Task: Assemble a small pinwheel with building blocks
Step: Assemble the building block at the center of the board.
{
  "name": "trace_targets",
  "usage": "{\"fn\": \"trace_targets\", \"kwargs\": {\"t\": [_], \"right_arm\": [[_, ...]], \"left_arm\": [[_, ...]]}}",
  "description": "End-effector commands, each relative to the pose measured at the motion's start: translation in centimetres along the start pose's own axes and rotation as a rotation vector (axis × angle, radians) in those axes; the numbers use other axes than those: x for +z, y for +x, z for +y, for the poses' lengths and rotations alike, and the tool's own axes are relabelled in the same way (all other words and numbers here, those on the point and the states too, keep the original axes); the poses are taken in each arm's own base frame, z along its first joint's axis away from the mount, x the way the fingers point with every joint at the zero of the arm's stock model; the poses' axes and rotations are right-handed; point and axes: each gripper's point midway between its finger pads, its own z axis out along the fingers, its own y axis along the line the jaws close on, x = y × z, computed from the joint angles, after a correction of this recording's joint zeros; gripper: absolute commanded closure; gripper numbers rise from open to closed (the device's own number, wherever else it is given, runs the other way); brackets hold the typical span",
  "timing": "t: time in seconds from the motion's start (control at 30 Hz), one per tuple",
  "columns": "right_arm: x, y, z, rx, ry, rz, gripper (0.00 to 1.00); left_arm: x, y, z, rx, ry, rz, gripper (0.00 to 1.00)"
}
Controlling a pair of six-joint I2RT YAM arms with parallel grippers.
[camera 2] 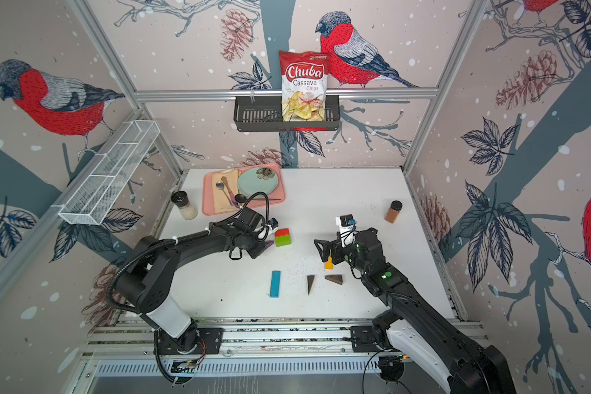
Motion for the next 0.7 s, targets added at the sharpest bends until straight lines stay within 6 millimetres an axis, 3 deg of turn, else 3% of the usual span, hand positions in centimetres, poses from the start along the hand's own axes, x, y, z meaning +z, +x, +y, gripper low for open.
{"fn": "trace_targets", "kwargs": {"t": [0.0, 0.67], "right_arm": [[-0.03, -0.43, 0.21, -0.013, -0.008, -0.017, 0.01], [-0.07, -0.54, 0.24, -0.015, -0.009, -0.021, 0.01]], "left_arm": [[-0.03, 0.28, -0.05, 0.017, 0.009, 0.009, 0.79], [0.54, 0.18, -0.74, 0.015, 0.055, 0.016, 0.78]]}}
